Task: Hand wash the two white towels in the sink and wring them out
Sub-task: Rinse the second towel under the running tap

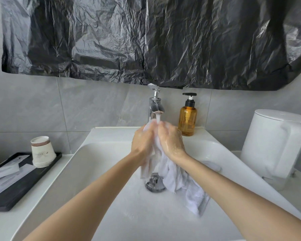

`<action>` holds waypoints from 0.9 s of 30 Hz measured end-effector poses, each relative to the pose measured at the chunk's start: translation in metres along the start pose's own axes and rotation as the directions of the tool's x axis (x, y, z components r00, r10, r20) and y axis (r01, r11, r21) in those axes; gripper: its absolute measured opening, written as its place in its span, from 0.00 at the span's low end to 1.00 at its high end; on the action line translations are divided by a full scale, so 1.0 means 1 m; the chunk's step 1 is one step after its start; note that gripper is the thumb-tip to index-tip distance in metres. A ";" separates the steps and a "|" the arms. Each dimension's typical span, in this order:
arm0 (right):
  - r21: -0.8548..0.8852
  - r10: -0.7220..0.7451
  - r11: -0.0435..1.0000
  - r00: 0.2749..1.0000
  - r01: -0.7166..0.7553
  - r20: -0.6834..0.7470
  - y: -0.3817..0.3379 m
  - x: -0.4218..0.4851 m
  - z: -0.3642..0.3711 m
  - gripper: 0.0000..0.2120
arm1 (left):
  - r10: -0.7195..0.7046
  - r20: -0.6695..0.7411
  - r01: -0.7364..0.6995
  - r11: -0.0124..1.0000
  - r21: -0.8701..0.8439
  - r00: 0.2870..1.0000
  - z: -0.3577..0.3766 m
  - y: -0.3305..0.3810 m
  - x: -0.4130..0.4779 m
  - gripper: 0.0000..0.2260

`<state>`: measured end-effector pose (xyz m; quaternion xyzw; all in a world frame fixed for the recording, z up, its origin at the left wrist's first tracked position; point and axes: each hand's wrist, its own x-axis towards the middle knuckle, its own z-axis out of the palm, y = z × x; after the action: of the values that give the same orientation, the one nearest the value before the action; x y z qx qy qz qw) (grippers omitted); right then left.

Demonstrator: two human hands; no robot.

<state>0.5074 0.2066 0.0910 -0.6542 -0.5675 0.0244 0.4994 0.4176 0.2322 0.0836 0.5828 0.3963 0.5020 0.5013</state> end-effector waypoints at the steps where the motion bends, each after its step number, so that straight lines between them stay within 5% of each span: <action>1: -0.056 -0.054 0.997 0.998 0.055 0.026 0.000 0.000 -0.003 0.19 | 0.004 -0.020 -0.003 0.999 0.051 1.000 -0.002 0.000 0.001 0.13; 4: -0.087 -0.198 0.974 0.973 0.209 0.121 0.003 -0.003 -0.015 0.18 | 0.047 -0.010 -0.040 0.933 0.358 0.999 -0.010 0.004 0.001 0.15; 6: -0.037 -0.187 0.979 0.952 0.202 0.243 0.006 -0.002 -0.021 0.17 | 0.037 -0.028 -0.023 0.920 0.391 0.999 -0.016 0.006 0.002 0.17; 11: 0.116 -0.070 0.993 0.888 0.019 0.455 0.015 0.002 -0.027 0.25 | 0.088 -0.073 -0.072 0.977 0.203 0.993 -0.027 0.014 0.012 0.17; 14: -0.019 0.064 0.998 0.771 -0.067 0.633 0.034 0.001 -0.025 0.35 | 0.075 -0.146 -0.061 0.993 0.102 0.986 -0.040 0.018 0.019 0.18; 17: -0.092 0.138 0.990 0.703 -0.104 0.697 0.047 0.007 -0.020 0.28 | 0.049 -0.258 -0.039 0.998 0.045 0.965 -0.055 0.018 0.025 0.23; 21: 0.134 0.089 0.970 0.809 -0.203 0.582 0.033 0.025 -0.033 0.20 | 0.086 -0.377 -0.053 0.994 0.095 0.922 -0.073 0.014 0.031 0.10; 24: 0.415 0.124 0.849 0.887 -0.326 0.445 0.025 0.033 -0.038 0.26 | 0.150 -0.350 -0.099 0.982 0.158 0.925 -0.076 0.015 0.035 0.11; 27: 0.582 0.127 0.695 0.869 -0.422 0.478 0.019 0.032 -0.036 0.17 | 0.118 -0.323 -0.067 0.984 0.165 0.939 -0.075 0.012 0.039 0.13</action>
<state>0.5539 0.2110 0.1127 -0.4896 -0.5029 0.4362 0.5631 0.3502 0.2820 0.1025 0.5446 0.4838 0.5844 0.3575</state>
